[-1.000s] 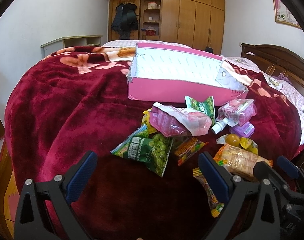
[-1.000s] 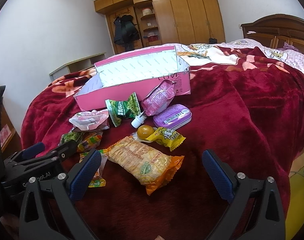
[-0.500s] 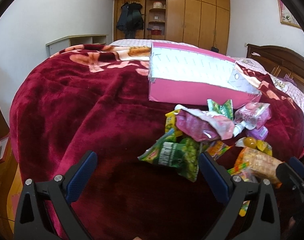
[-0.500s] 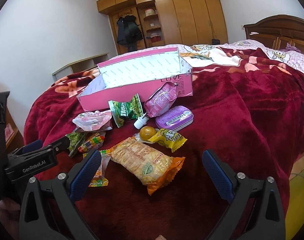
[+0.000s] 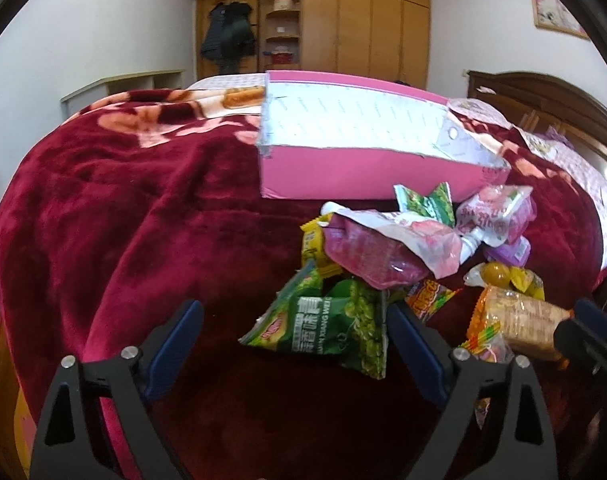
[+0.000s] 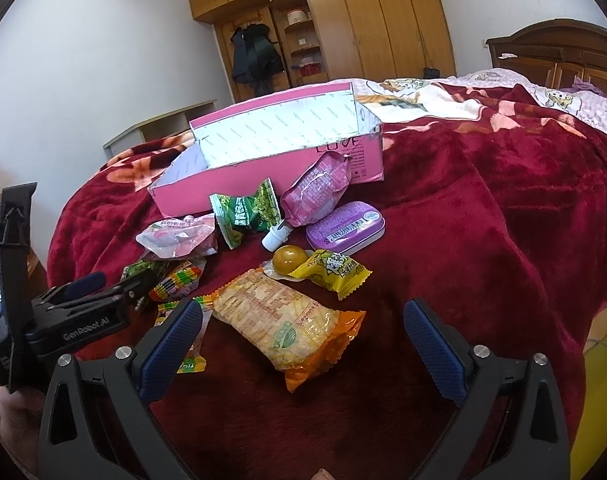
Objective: Organize snacks
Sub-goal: 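Move the left tool toward the green grape bag while the right tool approaches the yellow packet, then grasp the green grape bag with the left tool while the right tool grasps the yellow packet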
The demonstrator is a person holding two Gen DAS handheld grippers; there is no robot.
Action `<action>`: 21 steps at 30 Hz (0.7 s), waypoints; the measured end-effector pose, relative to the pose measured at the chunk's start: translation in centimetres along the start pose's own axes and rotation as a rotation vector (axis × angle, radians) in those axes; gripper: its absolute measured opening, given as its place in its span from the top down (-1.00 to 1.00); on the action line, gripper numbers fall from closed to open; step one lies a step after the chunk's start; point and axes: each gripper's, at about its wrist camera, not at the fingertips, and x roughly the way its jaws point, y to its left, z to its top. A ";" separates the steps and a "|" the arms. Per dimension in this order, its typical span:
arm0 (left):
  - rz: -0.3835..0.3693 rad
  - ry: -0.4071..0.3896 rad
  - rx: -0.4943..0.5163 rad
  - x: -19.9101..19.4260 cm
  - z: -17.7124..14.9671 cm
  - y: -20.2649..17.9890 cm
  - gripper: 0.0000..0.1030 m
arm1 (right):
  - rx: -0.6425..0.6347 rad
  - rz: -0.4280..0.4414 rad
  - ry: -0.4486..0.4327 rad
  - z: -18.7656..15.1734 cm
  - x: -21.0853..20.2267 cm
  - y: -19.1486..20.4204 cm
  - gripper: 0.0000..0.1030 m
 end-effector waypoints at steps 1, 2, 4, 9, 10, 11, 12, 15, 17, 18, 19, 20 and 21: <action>-0.002 0.002 0.007 0.2 0.0 -0.1 -0.76 | -0.002 0.001 -0.002 0.1 0.0 0.0 -0.99; -0.006 0.003 0.006 0.2 -0.1 -0.1 -0.69 | -0.004 0.002 -0.005 0.3 0.0 -0.1 -0.99; -0.027 0.012 -0.002 0.3 -0.1 0.1 -0.49 | -0.007 -0.002 -0.009 0.9 0.1 -0.3 -0.99; -0.038 0.014 0.005 0.5 -0.2 0.1 -0.34 | 0.000 -0.012 -0.002 2.3 0.7 -1.2 -0.82; -0.041 0.013 0.001 0.5 -0.2 0.2 -0.34 | 0.007 -0.005 0.008 2.6 1.0 -1.5 -0.77; -0.046 0.012 -0.003 0.6 -0.2 0.2 -0.34 | 0.012 -0.001 0.021 2.8 1.2 -1.7 -0.69; -0.050 0.013 -0.005 0.6 -0.2 0.3 -0.34 | 0.015 0.002 0.038 3.0 1.6 -1.9 -0.64; -0.050 0.036 -0.016 1.4 0.0 0.5 -0.35 | 0.034 0.019 0.097 3.3 2.9 -2.4 -0.39; -0.041 0.047 -0.029 1.9 -0.1 0.6 -0.34 | 0.044 0.037 0.125 3.3 3.7 -2.4 -0.26; -0.037 0.050 -0.032 2.1 -0.1 0.7 -0.34 | 0.041 0.042 0.141 3.3 4.1 -2.4 -0.24; -0.035 0.049 -0.031 2.2 -0.1 0.6 -0.34 | 0.036 0.042 0.151 3.1 4.4 -2.3 -0.22; -0.030 0.048 -0.026 2.3 -0.1 0.6 -0.34 | 0.031 0.039 0.166 2.9 4.8 -2.2 -0.19; -0.024 0.048 -0.019 2.3 -0.1 0.5 -0.34 | 0.029 0.033 0.172 2.8 5.0 -2.2 -0.17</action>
